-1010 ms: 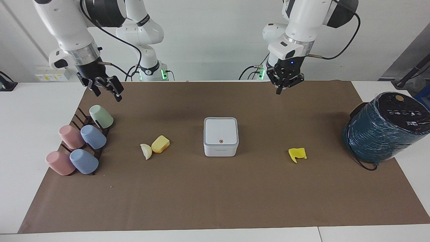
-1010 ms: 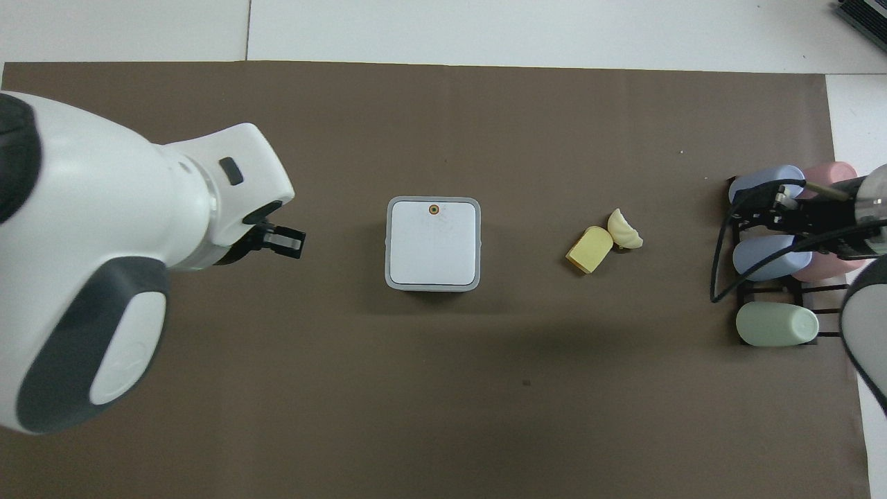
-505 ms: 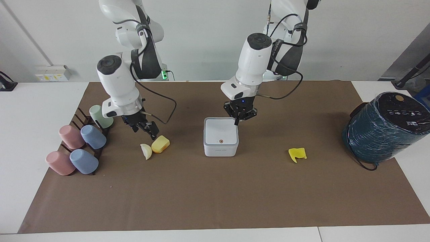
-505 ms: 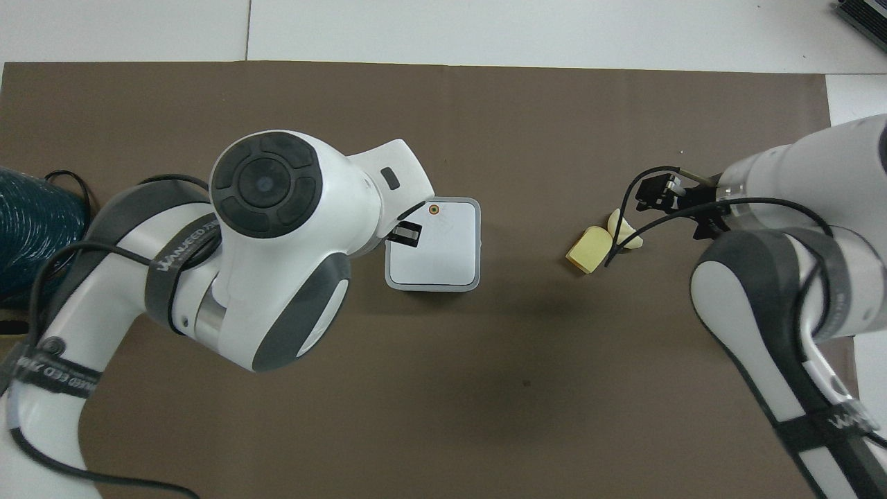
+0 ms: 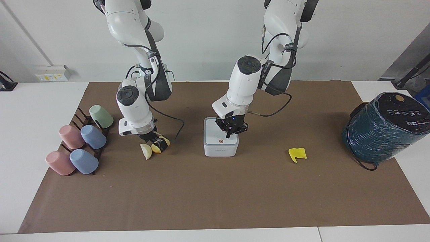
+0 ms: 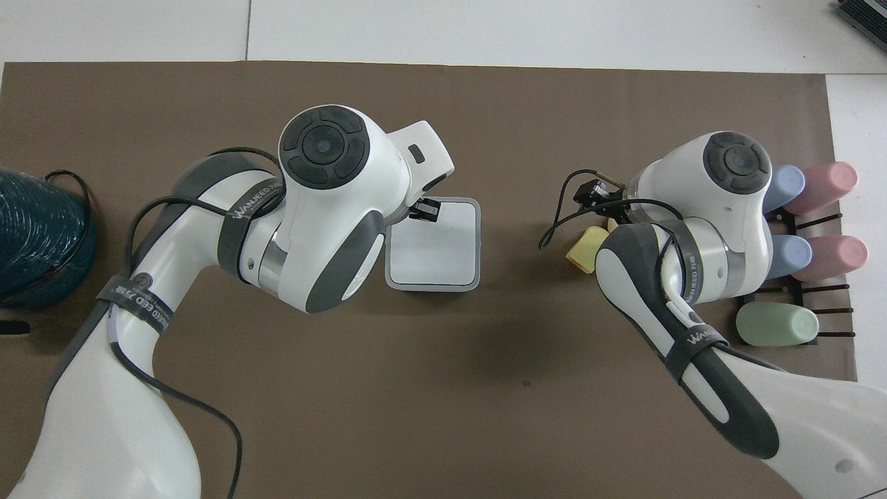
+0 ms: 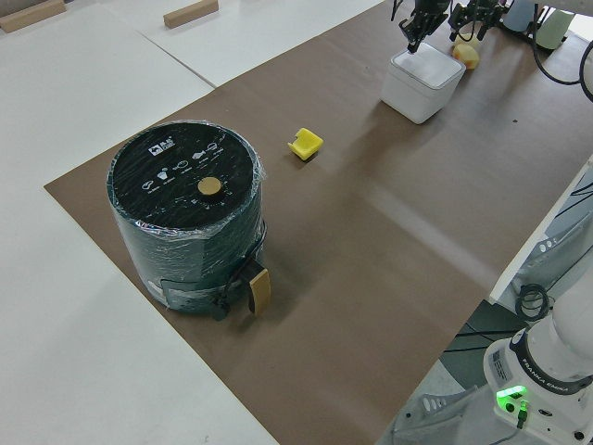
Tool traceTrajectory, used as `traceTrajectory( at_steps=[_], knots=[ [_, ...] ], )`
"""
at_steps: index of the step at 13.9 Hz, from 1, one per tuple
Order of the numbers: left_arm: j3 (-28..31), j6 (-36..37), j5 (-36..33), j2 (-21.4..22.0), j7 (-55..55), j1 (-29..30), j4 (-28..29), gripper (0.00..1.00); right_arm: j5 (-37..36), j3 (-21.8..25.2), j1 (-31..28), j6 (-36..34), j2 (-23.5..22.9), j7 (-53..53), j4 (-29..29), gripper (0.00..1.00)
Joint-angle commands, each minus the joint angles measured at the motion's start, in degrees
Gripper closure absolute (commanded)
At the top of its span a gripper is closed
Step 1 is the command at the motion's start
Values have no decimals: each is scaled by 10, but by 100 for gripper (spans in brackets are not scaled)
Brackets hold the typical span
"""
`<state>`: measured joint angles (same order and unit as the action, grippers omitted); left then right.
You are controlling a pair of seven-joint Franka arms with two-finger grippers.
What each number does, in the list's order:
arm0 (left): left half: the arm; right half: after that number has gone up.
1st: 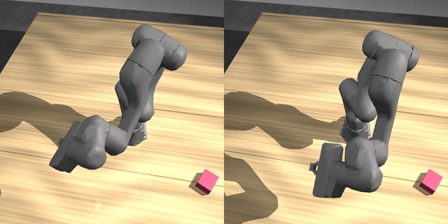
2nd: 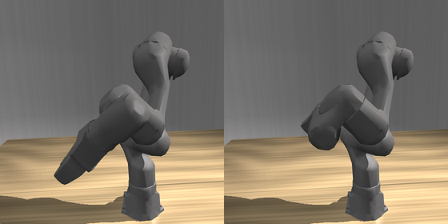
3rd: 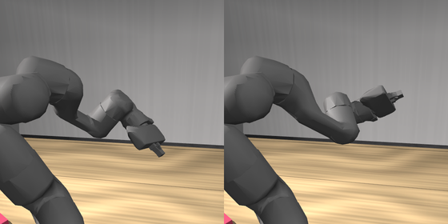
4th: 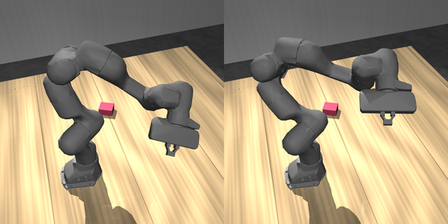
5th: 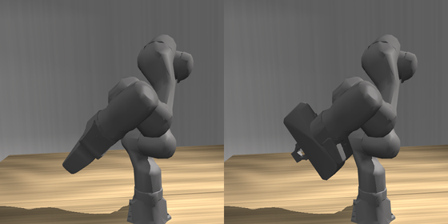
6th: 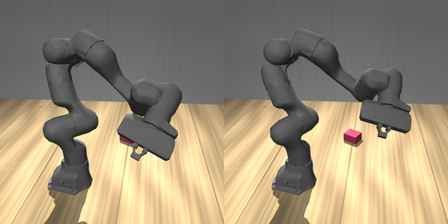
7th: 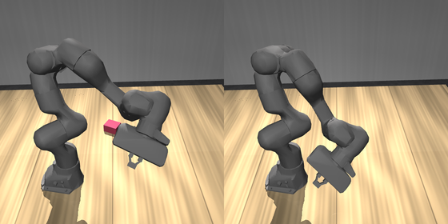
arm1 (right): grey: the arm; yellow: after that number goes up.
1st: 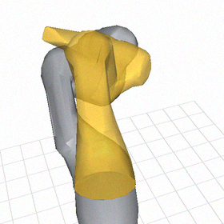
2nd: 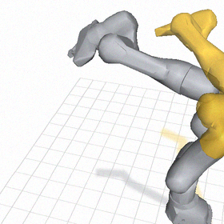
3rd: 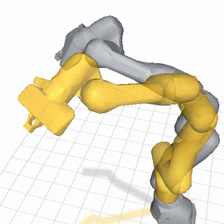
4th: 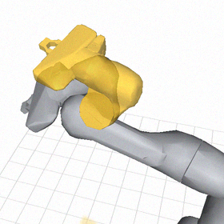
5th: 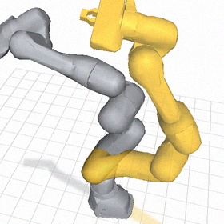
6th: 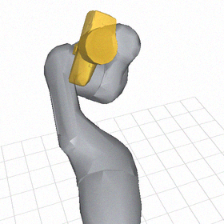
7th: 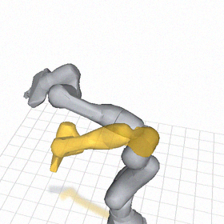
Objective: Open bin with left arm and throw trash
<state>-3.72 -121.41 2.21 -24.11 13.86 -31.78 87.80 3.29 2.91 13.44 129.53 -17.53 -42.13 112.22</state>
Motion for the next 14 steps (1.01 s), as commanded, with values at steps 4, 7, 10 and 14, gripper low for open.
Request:
traceTrajectory(
  at_steps=[4,7,10,14],
  knots=[
    [7,-57,25,-17,3,-12,15,100,7,1,7,37,3,-9,44,0],
    [7,-46,26,-17,3,-12,12,100,8,1,9,39,0,-15,44,63],
    [7,-37,25,-13,3,-12,26,100,7,1,7,38,0,-8,45,100],
    [8,52,25,40,3,-7,26,100,4,1,8,-37,2,-10,-6,100]
  ],
)
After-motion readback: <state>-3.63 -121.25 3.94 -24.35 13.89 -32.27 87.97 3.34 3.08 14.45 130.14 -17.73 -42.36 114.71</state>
